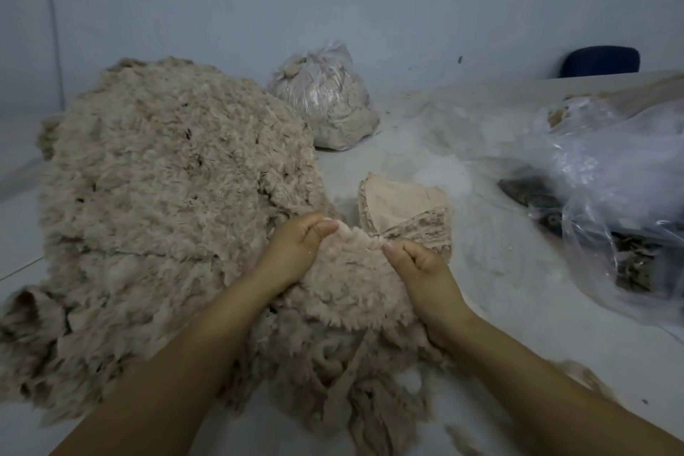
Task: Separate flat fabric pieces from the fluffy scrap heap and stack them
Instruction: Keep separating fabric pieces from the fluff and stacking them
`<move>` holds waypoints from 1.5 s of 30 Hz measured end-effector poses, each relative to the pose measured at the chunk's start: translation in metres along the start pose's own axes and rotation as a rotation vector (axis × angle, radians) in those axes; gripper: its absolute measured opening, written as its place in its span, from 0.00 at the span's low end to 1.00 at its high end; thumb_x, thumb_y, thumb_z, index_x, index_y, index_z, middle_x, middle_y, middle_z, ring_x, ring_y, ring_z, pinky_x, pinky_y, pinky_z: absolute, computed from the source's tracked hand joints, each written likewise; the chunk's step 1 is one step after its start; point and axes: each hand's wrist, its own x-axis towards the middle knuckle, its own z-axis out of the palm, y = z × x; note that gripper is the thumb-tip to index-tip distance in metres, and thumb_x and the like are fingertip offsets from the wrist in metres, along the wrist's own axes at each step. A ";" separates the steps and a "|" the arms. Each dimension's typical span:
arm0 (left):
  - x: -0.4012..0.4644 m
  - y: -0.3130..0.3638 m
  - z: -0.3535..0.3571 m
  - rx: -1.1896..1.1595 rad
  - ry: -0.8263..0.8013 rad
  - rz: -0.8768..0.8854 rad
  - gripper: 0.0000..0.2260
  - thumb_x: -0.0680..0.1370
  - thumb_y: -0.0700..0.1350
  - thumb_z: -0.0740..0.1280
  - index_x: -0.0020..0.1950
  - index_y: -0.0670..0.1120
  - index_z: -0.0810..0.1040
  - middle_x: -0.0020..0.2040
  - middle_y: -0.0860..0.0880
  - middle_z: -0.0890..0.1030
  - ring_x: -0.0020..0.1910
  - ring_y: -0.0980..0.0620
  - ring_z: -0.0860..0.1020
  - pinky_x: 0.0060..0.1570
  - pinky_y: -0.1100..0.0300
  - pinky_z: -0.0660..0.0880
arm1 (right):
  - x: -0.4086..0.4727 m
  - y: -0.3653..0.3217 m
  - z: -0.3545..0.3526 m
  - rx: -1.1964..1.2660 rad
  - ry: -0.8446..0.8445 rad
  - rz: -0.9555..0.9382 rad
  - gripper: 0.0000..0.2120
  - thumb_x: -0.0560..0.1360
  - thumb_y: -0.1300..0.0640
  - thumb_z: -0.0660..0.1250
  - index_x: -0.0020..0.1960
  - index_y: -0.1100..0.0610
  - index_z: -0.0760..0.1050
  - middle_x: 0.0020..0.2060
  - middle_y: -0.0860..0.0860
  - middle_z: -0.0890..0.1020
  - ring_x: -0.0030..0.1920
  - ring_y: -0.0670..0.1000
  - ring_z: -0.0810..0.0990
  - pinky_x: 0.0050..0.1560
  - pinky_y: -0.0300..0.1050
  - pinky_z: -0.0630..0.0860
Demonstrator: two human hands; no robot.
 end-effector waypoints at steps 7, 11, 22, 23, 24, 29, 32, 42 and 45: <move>-0.002 -0.013 0.005 0.255 -0.053 0.033 0.13 0.80 0.47 0.61 0.35 0.55 0.71 0.31 0.54 0.73 0.34 0.52 0.72 0.38 0.56 0.67 | -0.012 0.005 -0.018 0.131 -0.151 0.182 0.15 0.71 0.49 0.70 0.30 0.55 0.72 0.27 0.50 0.76 0.29 0.49 0.73 0.32 0.40 0.72; -0.006 0.008 0.017 -0.186 -0.145 -0.188 0.12 0.79 0.56 0.57 0.43 0.52 0.75 0.42 0.52 0.78 0.46 0.52 0.76 0.49 0.61 0.71 | -0.014 0.010 -0.024 0.239 -0.208 0.274 0.19 0.64 0.50 0.74 0.44 0.66 0.80 0.40 0.61 0.84 0.39 0.55 0.83 0.37 0.44 0.80; -0.010 0.009 0.022 -0.634 -0.150 -0.397 0.08 0.79 0.46 0.62 0.48 0.44 0.80 0.43 0.48 0.85 0.43 0.51 0.83 0.41 0.61 0.79 | -0.013 0.010 -0.020 0.187 -0.196 0.345 0.28 0.65 0.36 0.69 0.34 0.62 0.71 0.22 0.55 0.69 0.20 0.50 0.65 0.22 0.38 0.62; -0.010 0.009 0.024 -0.641 -0.105 -0.420 0.09 0.80 0.46 0.61 0.47 0.45 0.80 0.41 0.49 0.85 0.42 0.52 0.84 0.39 0.62 0.79 | -0.013 0.011 -0.020 0.165 -0.205 0.365 0.27 0.67 0.35 0.66 0.28 0.59 0.70 0.20 0.51 0.66 0.20 0.48 0.61 0.22 0.37 0.58; -0.009 0.009 0.026 -0.623 -0.059 -0.439 0.10 0.80 0.46 0.61 0.46 0.45 0.79 0.39 0.50 0.85 0.40 0.53 0.84 0.37 0.63 0.79 | -0.013 0.011 -0.019 0.151 -0.205 0.381 0.27 0.70 0.34 0.62 0.25 0.55 0.69 0.19 0.50 0.65 0.19 0.47 0.59 0.21 0.37 0.57; -0.007 0.001 0.020 -0.555 -0.072 -0.444 0.08 0.79 0.47 0.64 0.46 0.46 0.81 0.41 0.50 0.85 0.42 0.53 0.83 0.40 0.63 0.79 | -0.014 0.011 -0.023 0.137 -0.107 0.339 0.22 0.78 0.41 0.56 0.37 0.56 0.75 0.20 0.48 0.67 0.19 0.46 0.62 0.21 0.35 0.59; -0.007 -0.003 0.014 -0.526 -0.108 -0.406 0.05 0.78 0.45 0.65 0.46 0.50 0.80 0.41 0.58 0.84 0.42 0.63 0.82 0.40 0.71 0.75 | -0.014 0.013 -0.032 -0.003 -0.036 0.274 0.22 0.77 0.43 0.61 0.38 0.62 0.72 0.29 0.53 0.70 0.29 0.50 0.68 0.32 0.39 0.66; -0.008 0.000 -0.014 -0.272 -0.421 -0.278 0.08 0.76 0.46 0.65 0.45 0.48 0.84 0.42 0.55 0.84 0.44 0.59 0.81 0.47 0.68 0.75 | -0.008 0.017 -0.068 -0.091 0.087 0.148 0.14 0.71 0.59 0.73 0.27 0.58 0.77 0.21 0.47 0.71 0.22 0.42 0.66 0.24 0.32 0.66; -0.007 -0.001 -0.016 -0.302 -0.414 -0.350 0.15 0.74 0.50 0.66 0.52 0.42 0.82 0.49 0.48 0.85 0.50 0.53 0.81 0.53 0.63 0.76 | -0.005 0.022 -0.075 -0.373 -0.026 0.119 0.16 0.74 0.59 0.69 0.28 0.54 0.76 0.22 0.44 0.74 0.25 0.40 0.69 0.31 0.34 0.68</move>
